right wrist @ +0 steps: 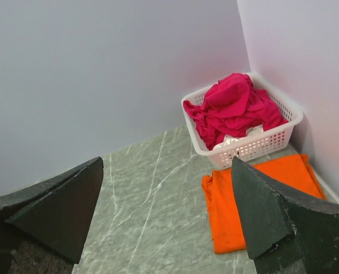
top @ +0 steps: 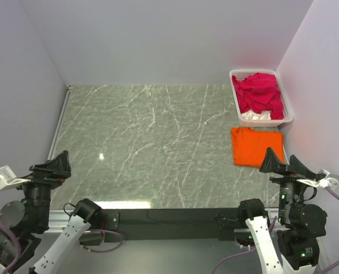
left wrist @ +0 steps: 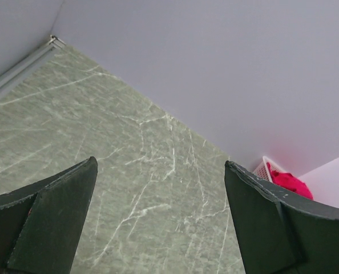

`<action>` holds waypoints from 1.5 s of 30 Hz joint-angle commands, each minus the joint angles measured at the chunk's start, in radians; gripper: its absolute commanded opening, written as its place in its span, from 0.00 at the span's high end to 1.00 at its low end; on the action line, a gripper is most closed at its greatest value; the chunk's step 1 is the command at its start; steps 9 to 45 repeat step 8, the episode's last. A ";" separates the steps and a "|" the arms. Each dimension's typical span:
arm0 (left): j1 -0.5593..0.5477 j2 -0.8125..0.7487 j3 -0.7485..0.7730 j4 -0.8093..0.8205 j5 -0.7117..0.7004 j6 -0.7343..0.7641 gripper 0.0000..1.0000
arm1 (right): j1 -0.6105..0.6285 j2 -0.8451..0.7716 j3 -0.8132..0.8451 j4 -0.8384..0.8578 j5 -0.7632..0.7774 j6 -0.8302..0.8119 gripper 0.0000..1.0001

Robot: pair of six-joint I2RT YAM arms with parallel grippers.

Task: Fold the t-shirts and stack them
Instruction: Neatly place the folded tshirt to the corner

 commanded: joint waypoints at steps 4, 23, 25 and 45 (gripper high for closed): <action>0.004 0.006 -0.092 0.120 0.050 0.000 0.01 | 0.010 -0.018 -0.006 0.047 -0.012 -0.024 0.01; 0.004 0.018 -0.140 0.171 0.071 0.003 0.01 | 0.009 -0.015 -0.018 0.050 -0.030 -0.033 0.01; 0.004 0.018 -0.140 0.171 0.071 0.003 0.01 | 0.009 -0.015 -0.018 0.050 -0.030 -0.033 0.01; 0.004 0.018 -0.140 0.171 0.071 0.003 0.01 | 0.009 -0.015 -0.018 0.050 -0.030 -0.033 0.01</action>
